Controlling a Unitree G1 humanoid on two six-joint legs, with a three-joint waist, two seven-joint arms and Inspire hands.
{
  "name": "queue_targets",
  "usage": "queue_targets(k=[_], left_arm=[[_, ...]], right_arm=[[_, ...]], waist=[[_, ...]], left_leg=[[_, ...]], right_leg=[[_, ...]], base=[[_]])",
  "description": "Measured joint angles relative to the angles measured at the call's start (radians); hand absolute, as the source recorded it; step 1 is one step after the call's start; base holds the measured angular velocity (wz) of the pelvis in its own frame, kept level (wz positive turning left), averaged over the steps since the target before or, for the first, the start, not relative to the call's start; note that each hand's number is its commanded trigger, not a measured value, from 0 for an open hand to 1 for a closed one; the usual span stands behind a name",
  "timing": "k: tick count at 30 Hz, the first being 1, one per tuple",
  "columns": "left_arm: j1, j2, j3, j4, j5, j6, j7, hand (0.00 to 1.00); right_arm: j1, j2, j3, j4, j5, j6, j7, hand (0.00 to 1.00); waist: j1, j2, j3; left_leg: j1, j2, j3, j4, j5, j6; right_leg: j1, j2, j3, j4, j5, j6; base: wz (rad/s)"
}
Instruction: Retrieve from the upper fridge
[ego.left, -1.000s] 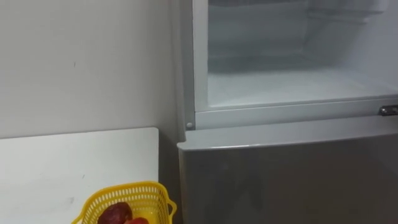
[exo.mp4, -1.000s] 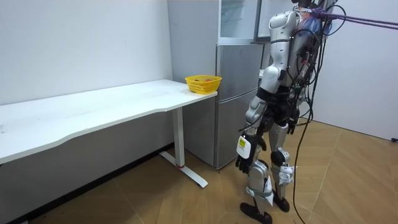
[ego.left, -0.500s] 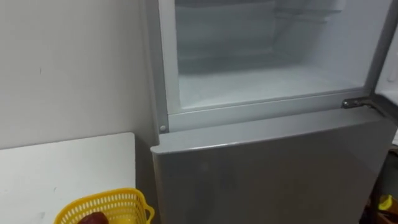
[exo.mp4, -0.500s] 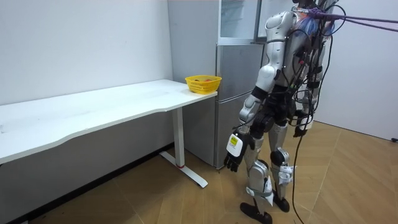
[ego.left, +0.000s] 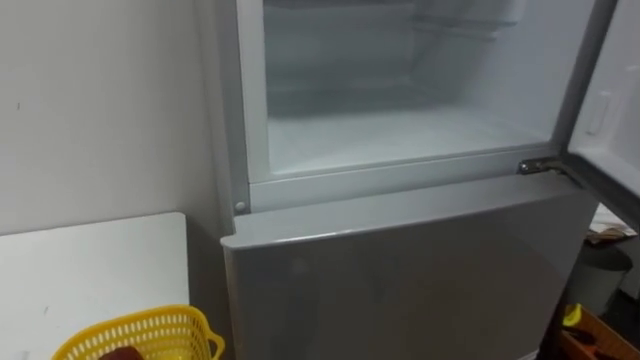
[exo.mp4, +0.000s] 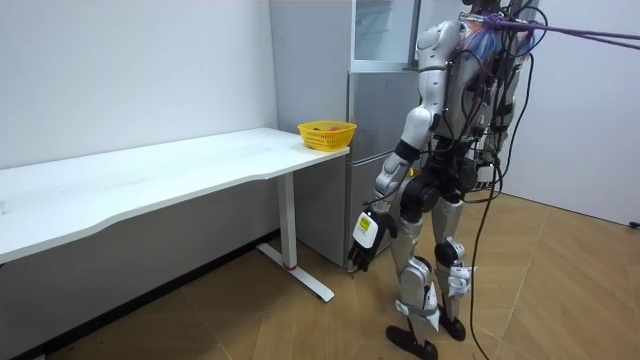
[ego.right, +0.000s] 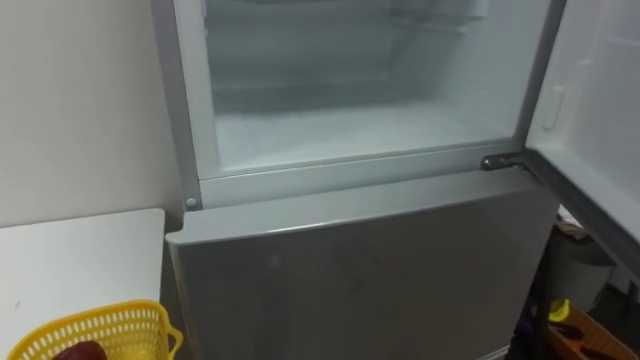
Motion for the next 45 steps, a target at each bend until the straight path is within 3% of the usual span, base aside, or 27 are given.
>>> queue_targets(k=[3,9,17,22,30,45], left_arm=[[0.006,0.000,0.004,-0.018,0.002,-0.001,0.015,0.00],[0.021,0.014,0.016,-0.029,-0.004,-0.037,0.020,0.00],[0.042,0.015,0.038,-0.030,-0.003,-0.077,0.018,0.00],[0.049,0.012,0.036,-0.028,-0.004,-0.086,0.018,0.00],[0.048,0.008,0.032,-0.013,-0.002,-0.096,0.037,0.00],[0.050,0.005,-0.009,0.014,-0.002,-0.121,0.037,0.00]], right_arm=[[-0.015,-0.013,-0.028,-0.145,0.004,-0.033,-0.044,0.00],[-0.047,-0.074,-0.040,-0.255,0.052,-0.100,-0.081,0.00],[-0.087,-0.113,-0.073,-0.435,0.086,-0.154,-0.107,0.00],[-0.097,-0.116,-0.084,-0.627,0.083,-0.197,-0.099,0.00],[-0.123,-0.116,-0.059,-0.792,0.081,-0.216,-0.065,0.00],[-0.121,-0.116,0.053,-1.085,0.035,-0.228,0.089,0.00]], waist=[[-0.003,0.000,-0.0006],[0.001,0.000,0.0004],[0.002,-0.006,-0.0010],[0.002,0.002,-0.0008],[0.004,0.023,-0.0009],[0.008,0.032,-0.0025]], left_leg=[[-0.016,0.000,0.002,0.003,0.000,0.000],[-0.020,0.003,0.003,0.001,0.000,0.000],[-0.023,0.003,0.005,-0.005,0.000,0.000],[-0.030,0.003,0.000,-0.004,0.000,0.000],[-0.034,0.004,0.001,-0.005,0.000,0.000],[-0.032,0.004,-0.002,0.002,0.000,0.000]], right_leg=[[-0.011,0.001,0.000,0.001,0.001,0.001],[-0.010,0.003,-0.001,0.001,0.002,0.000],[-0.015,0.004,0.001,0.002,0.002,-0.001],[-0.017,0.004,0.000,0.006,0.003,-0.002],[-0.027,0.003,0.001,0.019,0.005,-0.002],[-0.023,0.000,-0.001,0.021,0.006,-0.004]], base=[[0.00],[0.00],[0.00],[0.00],[0.00],[0.00]])
